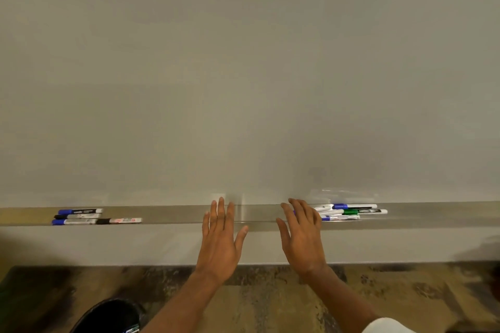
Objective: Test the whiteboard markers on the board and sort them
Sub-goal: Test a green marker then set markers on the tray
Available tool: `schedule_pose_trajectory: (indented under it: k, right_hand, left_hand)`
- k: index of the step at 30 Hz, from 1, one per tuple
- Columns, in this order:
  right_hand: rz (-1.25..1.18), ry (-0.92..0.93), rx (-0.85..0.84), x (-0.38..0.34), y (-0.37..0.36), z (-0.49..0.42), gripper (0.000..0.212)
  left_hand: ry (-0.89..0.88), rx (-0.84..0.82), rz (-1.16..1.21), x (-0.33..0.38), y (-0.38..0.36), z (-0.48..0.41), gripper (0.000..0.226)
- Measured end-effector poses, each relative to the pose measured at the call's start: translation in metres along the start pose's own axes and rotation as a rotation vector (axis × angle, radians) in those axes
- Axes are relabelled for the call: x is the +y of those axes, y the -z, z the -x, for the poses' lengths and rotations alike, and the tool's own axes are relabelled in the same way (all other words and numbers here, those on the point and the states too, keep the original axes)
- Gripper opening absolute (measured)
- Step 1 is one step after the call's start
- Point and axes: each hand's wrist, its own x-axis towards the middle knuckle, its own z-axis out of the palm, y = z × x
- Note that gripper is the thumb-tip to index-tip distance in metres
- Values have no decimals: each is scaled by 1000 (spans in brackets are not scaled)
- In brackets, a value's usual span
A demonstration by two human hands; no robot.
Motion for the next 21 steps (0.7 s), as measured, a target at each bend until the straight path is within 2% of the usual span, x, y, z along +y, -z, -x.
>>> schedule_pose_trajectory:
  k: [5,9,16,21]
  right_hand:
    - [31,-71,-13,41,-3,-3,34]
    - [104,-87,-87,64,-18,-8,40]
    - [105,-48,-90,72,-44,-23,46]
    - [128,-49,-166,79,-59,-35,48]
  left_hand:
    - [-44,-45,-6,13,-19,-8,87]
    - [-46,-61,-10,15,-37,-17,81]
    - [-46,-51,24,17,-57,-28,80]
    - [-29,-51,37,23,-60,-30,82]
